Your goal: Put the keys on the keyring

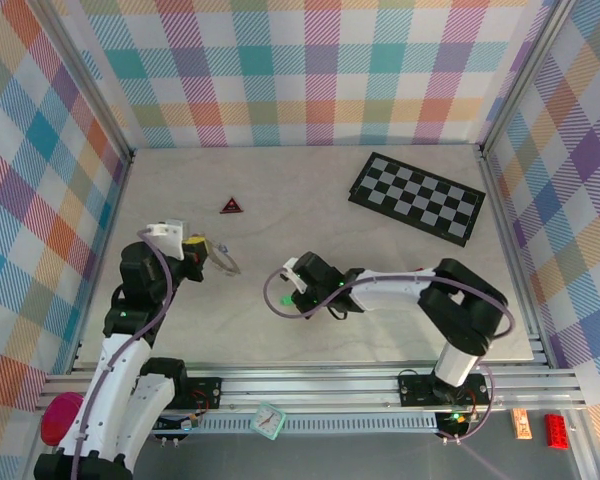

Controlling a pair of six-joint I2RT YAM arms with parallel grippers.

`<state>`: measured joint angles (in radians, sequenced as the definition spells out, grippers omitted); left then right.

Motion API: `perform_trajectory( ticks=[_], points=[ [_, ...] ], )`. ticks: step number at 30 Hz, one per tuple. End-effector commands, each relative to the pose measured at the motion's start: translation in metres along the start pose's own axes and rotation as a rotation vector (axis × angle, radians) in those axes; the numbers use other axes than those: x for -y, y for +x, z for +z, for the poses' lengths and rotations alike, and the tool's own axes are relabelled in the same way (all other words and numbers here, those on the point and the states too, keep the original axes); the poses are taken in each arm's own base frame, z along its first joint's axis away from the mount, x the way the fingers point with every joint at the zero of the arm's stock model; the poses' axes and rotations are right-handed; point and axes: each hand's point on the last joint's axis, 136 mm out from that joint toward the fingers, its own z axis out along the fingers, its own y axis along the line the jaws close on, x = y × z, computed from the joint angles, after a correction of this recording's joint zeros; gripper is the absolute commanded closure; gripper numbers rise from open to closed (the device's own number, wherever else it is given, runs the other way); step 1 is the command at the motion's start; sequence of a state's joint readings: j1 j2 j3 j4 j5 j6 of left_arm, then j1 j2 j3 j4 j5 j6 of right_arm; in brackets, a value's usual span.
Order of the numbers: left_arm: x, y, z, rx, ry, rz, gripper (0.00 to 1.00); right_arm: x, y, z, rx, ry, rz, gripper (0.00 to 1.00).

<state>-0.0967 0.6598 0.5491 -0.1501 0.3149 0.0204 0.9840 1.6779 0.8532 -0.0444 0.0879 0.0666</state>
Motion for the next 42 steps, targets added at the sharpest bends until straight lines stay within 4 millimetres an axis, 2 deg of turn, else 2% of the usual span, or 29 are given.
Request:
perform_trajectory(
  ticks=[1,10,15,19,32,39,42],
  points=[
    [0.036,-0.016,-0.001,0.046,0.152,0.073,1.0,-0.005,0.015,-0.019,-0.018,-0.049,0.012,1.0],
    [0.1,0.016,0.01,-0.048,0.391,0.211,1.0,-0.006,0.047,-0.046,-0.056,-0.134,0.118,1.0],
    [0.121,0.027,0.012,-0.089,0.479,0.264,1.0,-0.004,0.059,-0.053,-0.082,-0.195,0.254,1.0],
    [0.136,0.035,0.012,-0.106,0.541,0.322,1.0,-0.001,0.057,-0.058,-0.053,-0.25,0.381,1.0],
    [0.155,0.054,0.019,-0.171,0.612,0.416,1.0,0.015,0.066,-0.049,-0.116,-0.224,0.532,1.0],
    [0.163,0.056,0.018,-0.176,0.65,0.446,1.0,0.017,0.066,-0.043,-0.13,-0.223,0.551,1.0],
    [0.163,0.056,0.018,-0.173,0.653,0.455,1.0,0.018,0.067,-0.042,-0.135,-0.218,0.552,0.94]
  ],
)
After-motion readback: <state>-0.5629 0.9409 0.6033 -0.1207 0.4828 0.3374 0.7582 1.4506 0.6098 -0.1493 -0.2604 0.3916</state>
